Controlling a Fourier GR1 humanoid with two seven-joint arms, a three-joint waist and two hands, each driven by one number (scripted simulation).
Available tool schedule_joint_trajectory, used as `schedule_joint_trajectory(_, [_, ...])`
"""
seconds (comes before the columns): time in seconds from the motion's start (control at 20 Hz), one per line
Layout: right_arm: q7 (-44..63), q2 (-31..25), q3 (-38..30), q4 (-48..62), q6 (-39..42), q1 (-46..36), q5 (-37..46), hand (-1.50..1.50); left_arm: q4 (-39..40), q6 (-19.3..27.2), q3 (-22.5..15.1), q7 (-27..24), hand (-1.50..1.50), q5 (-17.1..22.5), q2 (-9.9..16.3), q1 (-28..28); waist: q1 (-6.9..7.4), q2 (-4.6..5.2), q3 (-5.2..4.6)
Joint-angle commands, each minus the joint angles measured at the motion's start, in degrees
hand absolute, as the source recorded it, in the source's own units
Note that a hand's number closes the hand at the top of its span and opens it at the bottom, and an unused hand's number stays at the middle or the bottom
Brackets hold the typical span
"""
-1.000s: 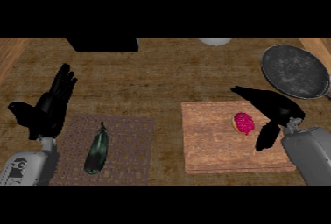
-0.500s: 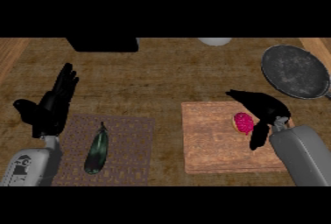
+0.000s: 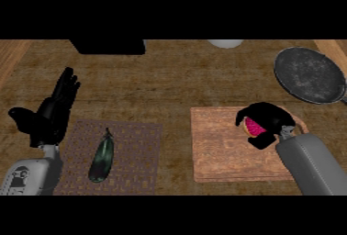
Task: Pick the cupcake from the cutting board and place it in the pan
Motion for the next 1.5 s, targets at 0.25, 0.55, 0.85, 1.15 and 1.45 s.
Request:
schedule_joint_trajectory(0.25, [-4.7, 1.0, -1.4, 1.2, -0.4, -0.4, 4.4, 1.50, -4.0, -1.9, 1.7, 3.0, 0.00, -0.2, 0.7, 1.6, -0.06, -0.03, 0.01])
schedule_joint_trajectory(0.55, [27.5, 18.5, -11.4, 11.9, -9.5, -10.1, 5.9, 1.50, 1.3, -1.5, 0.1, 0.2, 0.00, -0.6, -1.5, -1.7, 1.97, 0.86, -0.02])
schedule_joint_trajectory(0.85, [43.9, 19.8, -10.0, 14.0, -28.1, -19.2, 10.1, 1.50, 2.6, -1.5, -0.3, -0.2, 0.00, -1.1, -1.7, -3.5, 2.84, 0.72, 0.01])
schedule_joint_trajectory(1.15, [48.9, 19.9, -9.5, 15.3, -38.5, -29.0, 17.9, 1.50, 3.0, -2.6, 0.9, -2.4, 0.00, -0.2, -1.0, -2.0, 1.61, 0.40, -0.04])
schedule_joint_trajectory(1.45, [50.5, 16.8, -13.7, 22.3, -48.5, -34.5, 21.8, 1.50, 1.8, -0.2, 0.1, -1.9, 0.00, -2.7, -1.7, -0.9, 1.33, 0.53, 0.00])
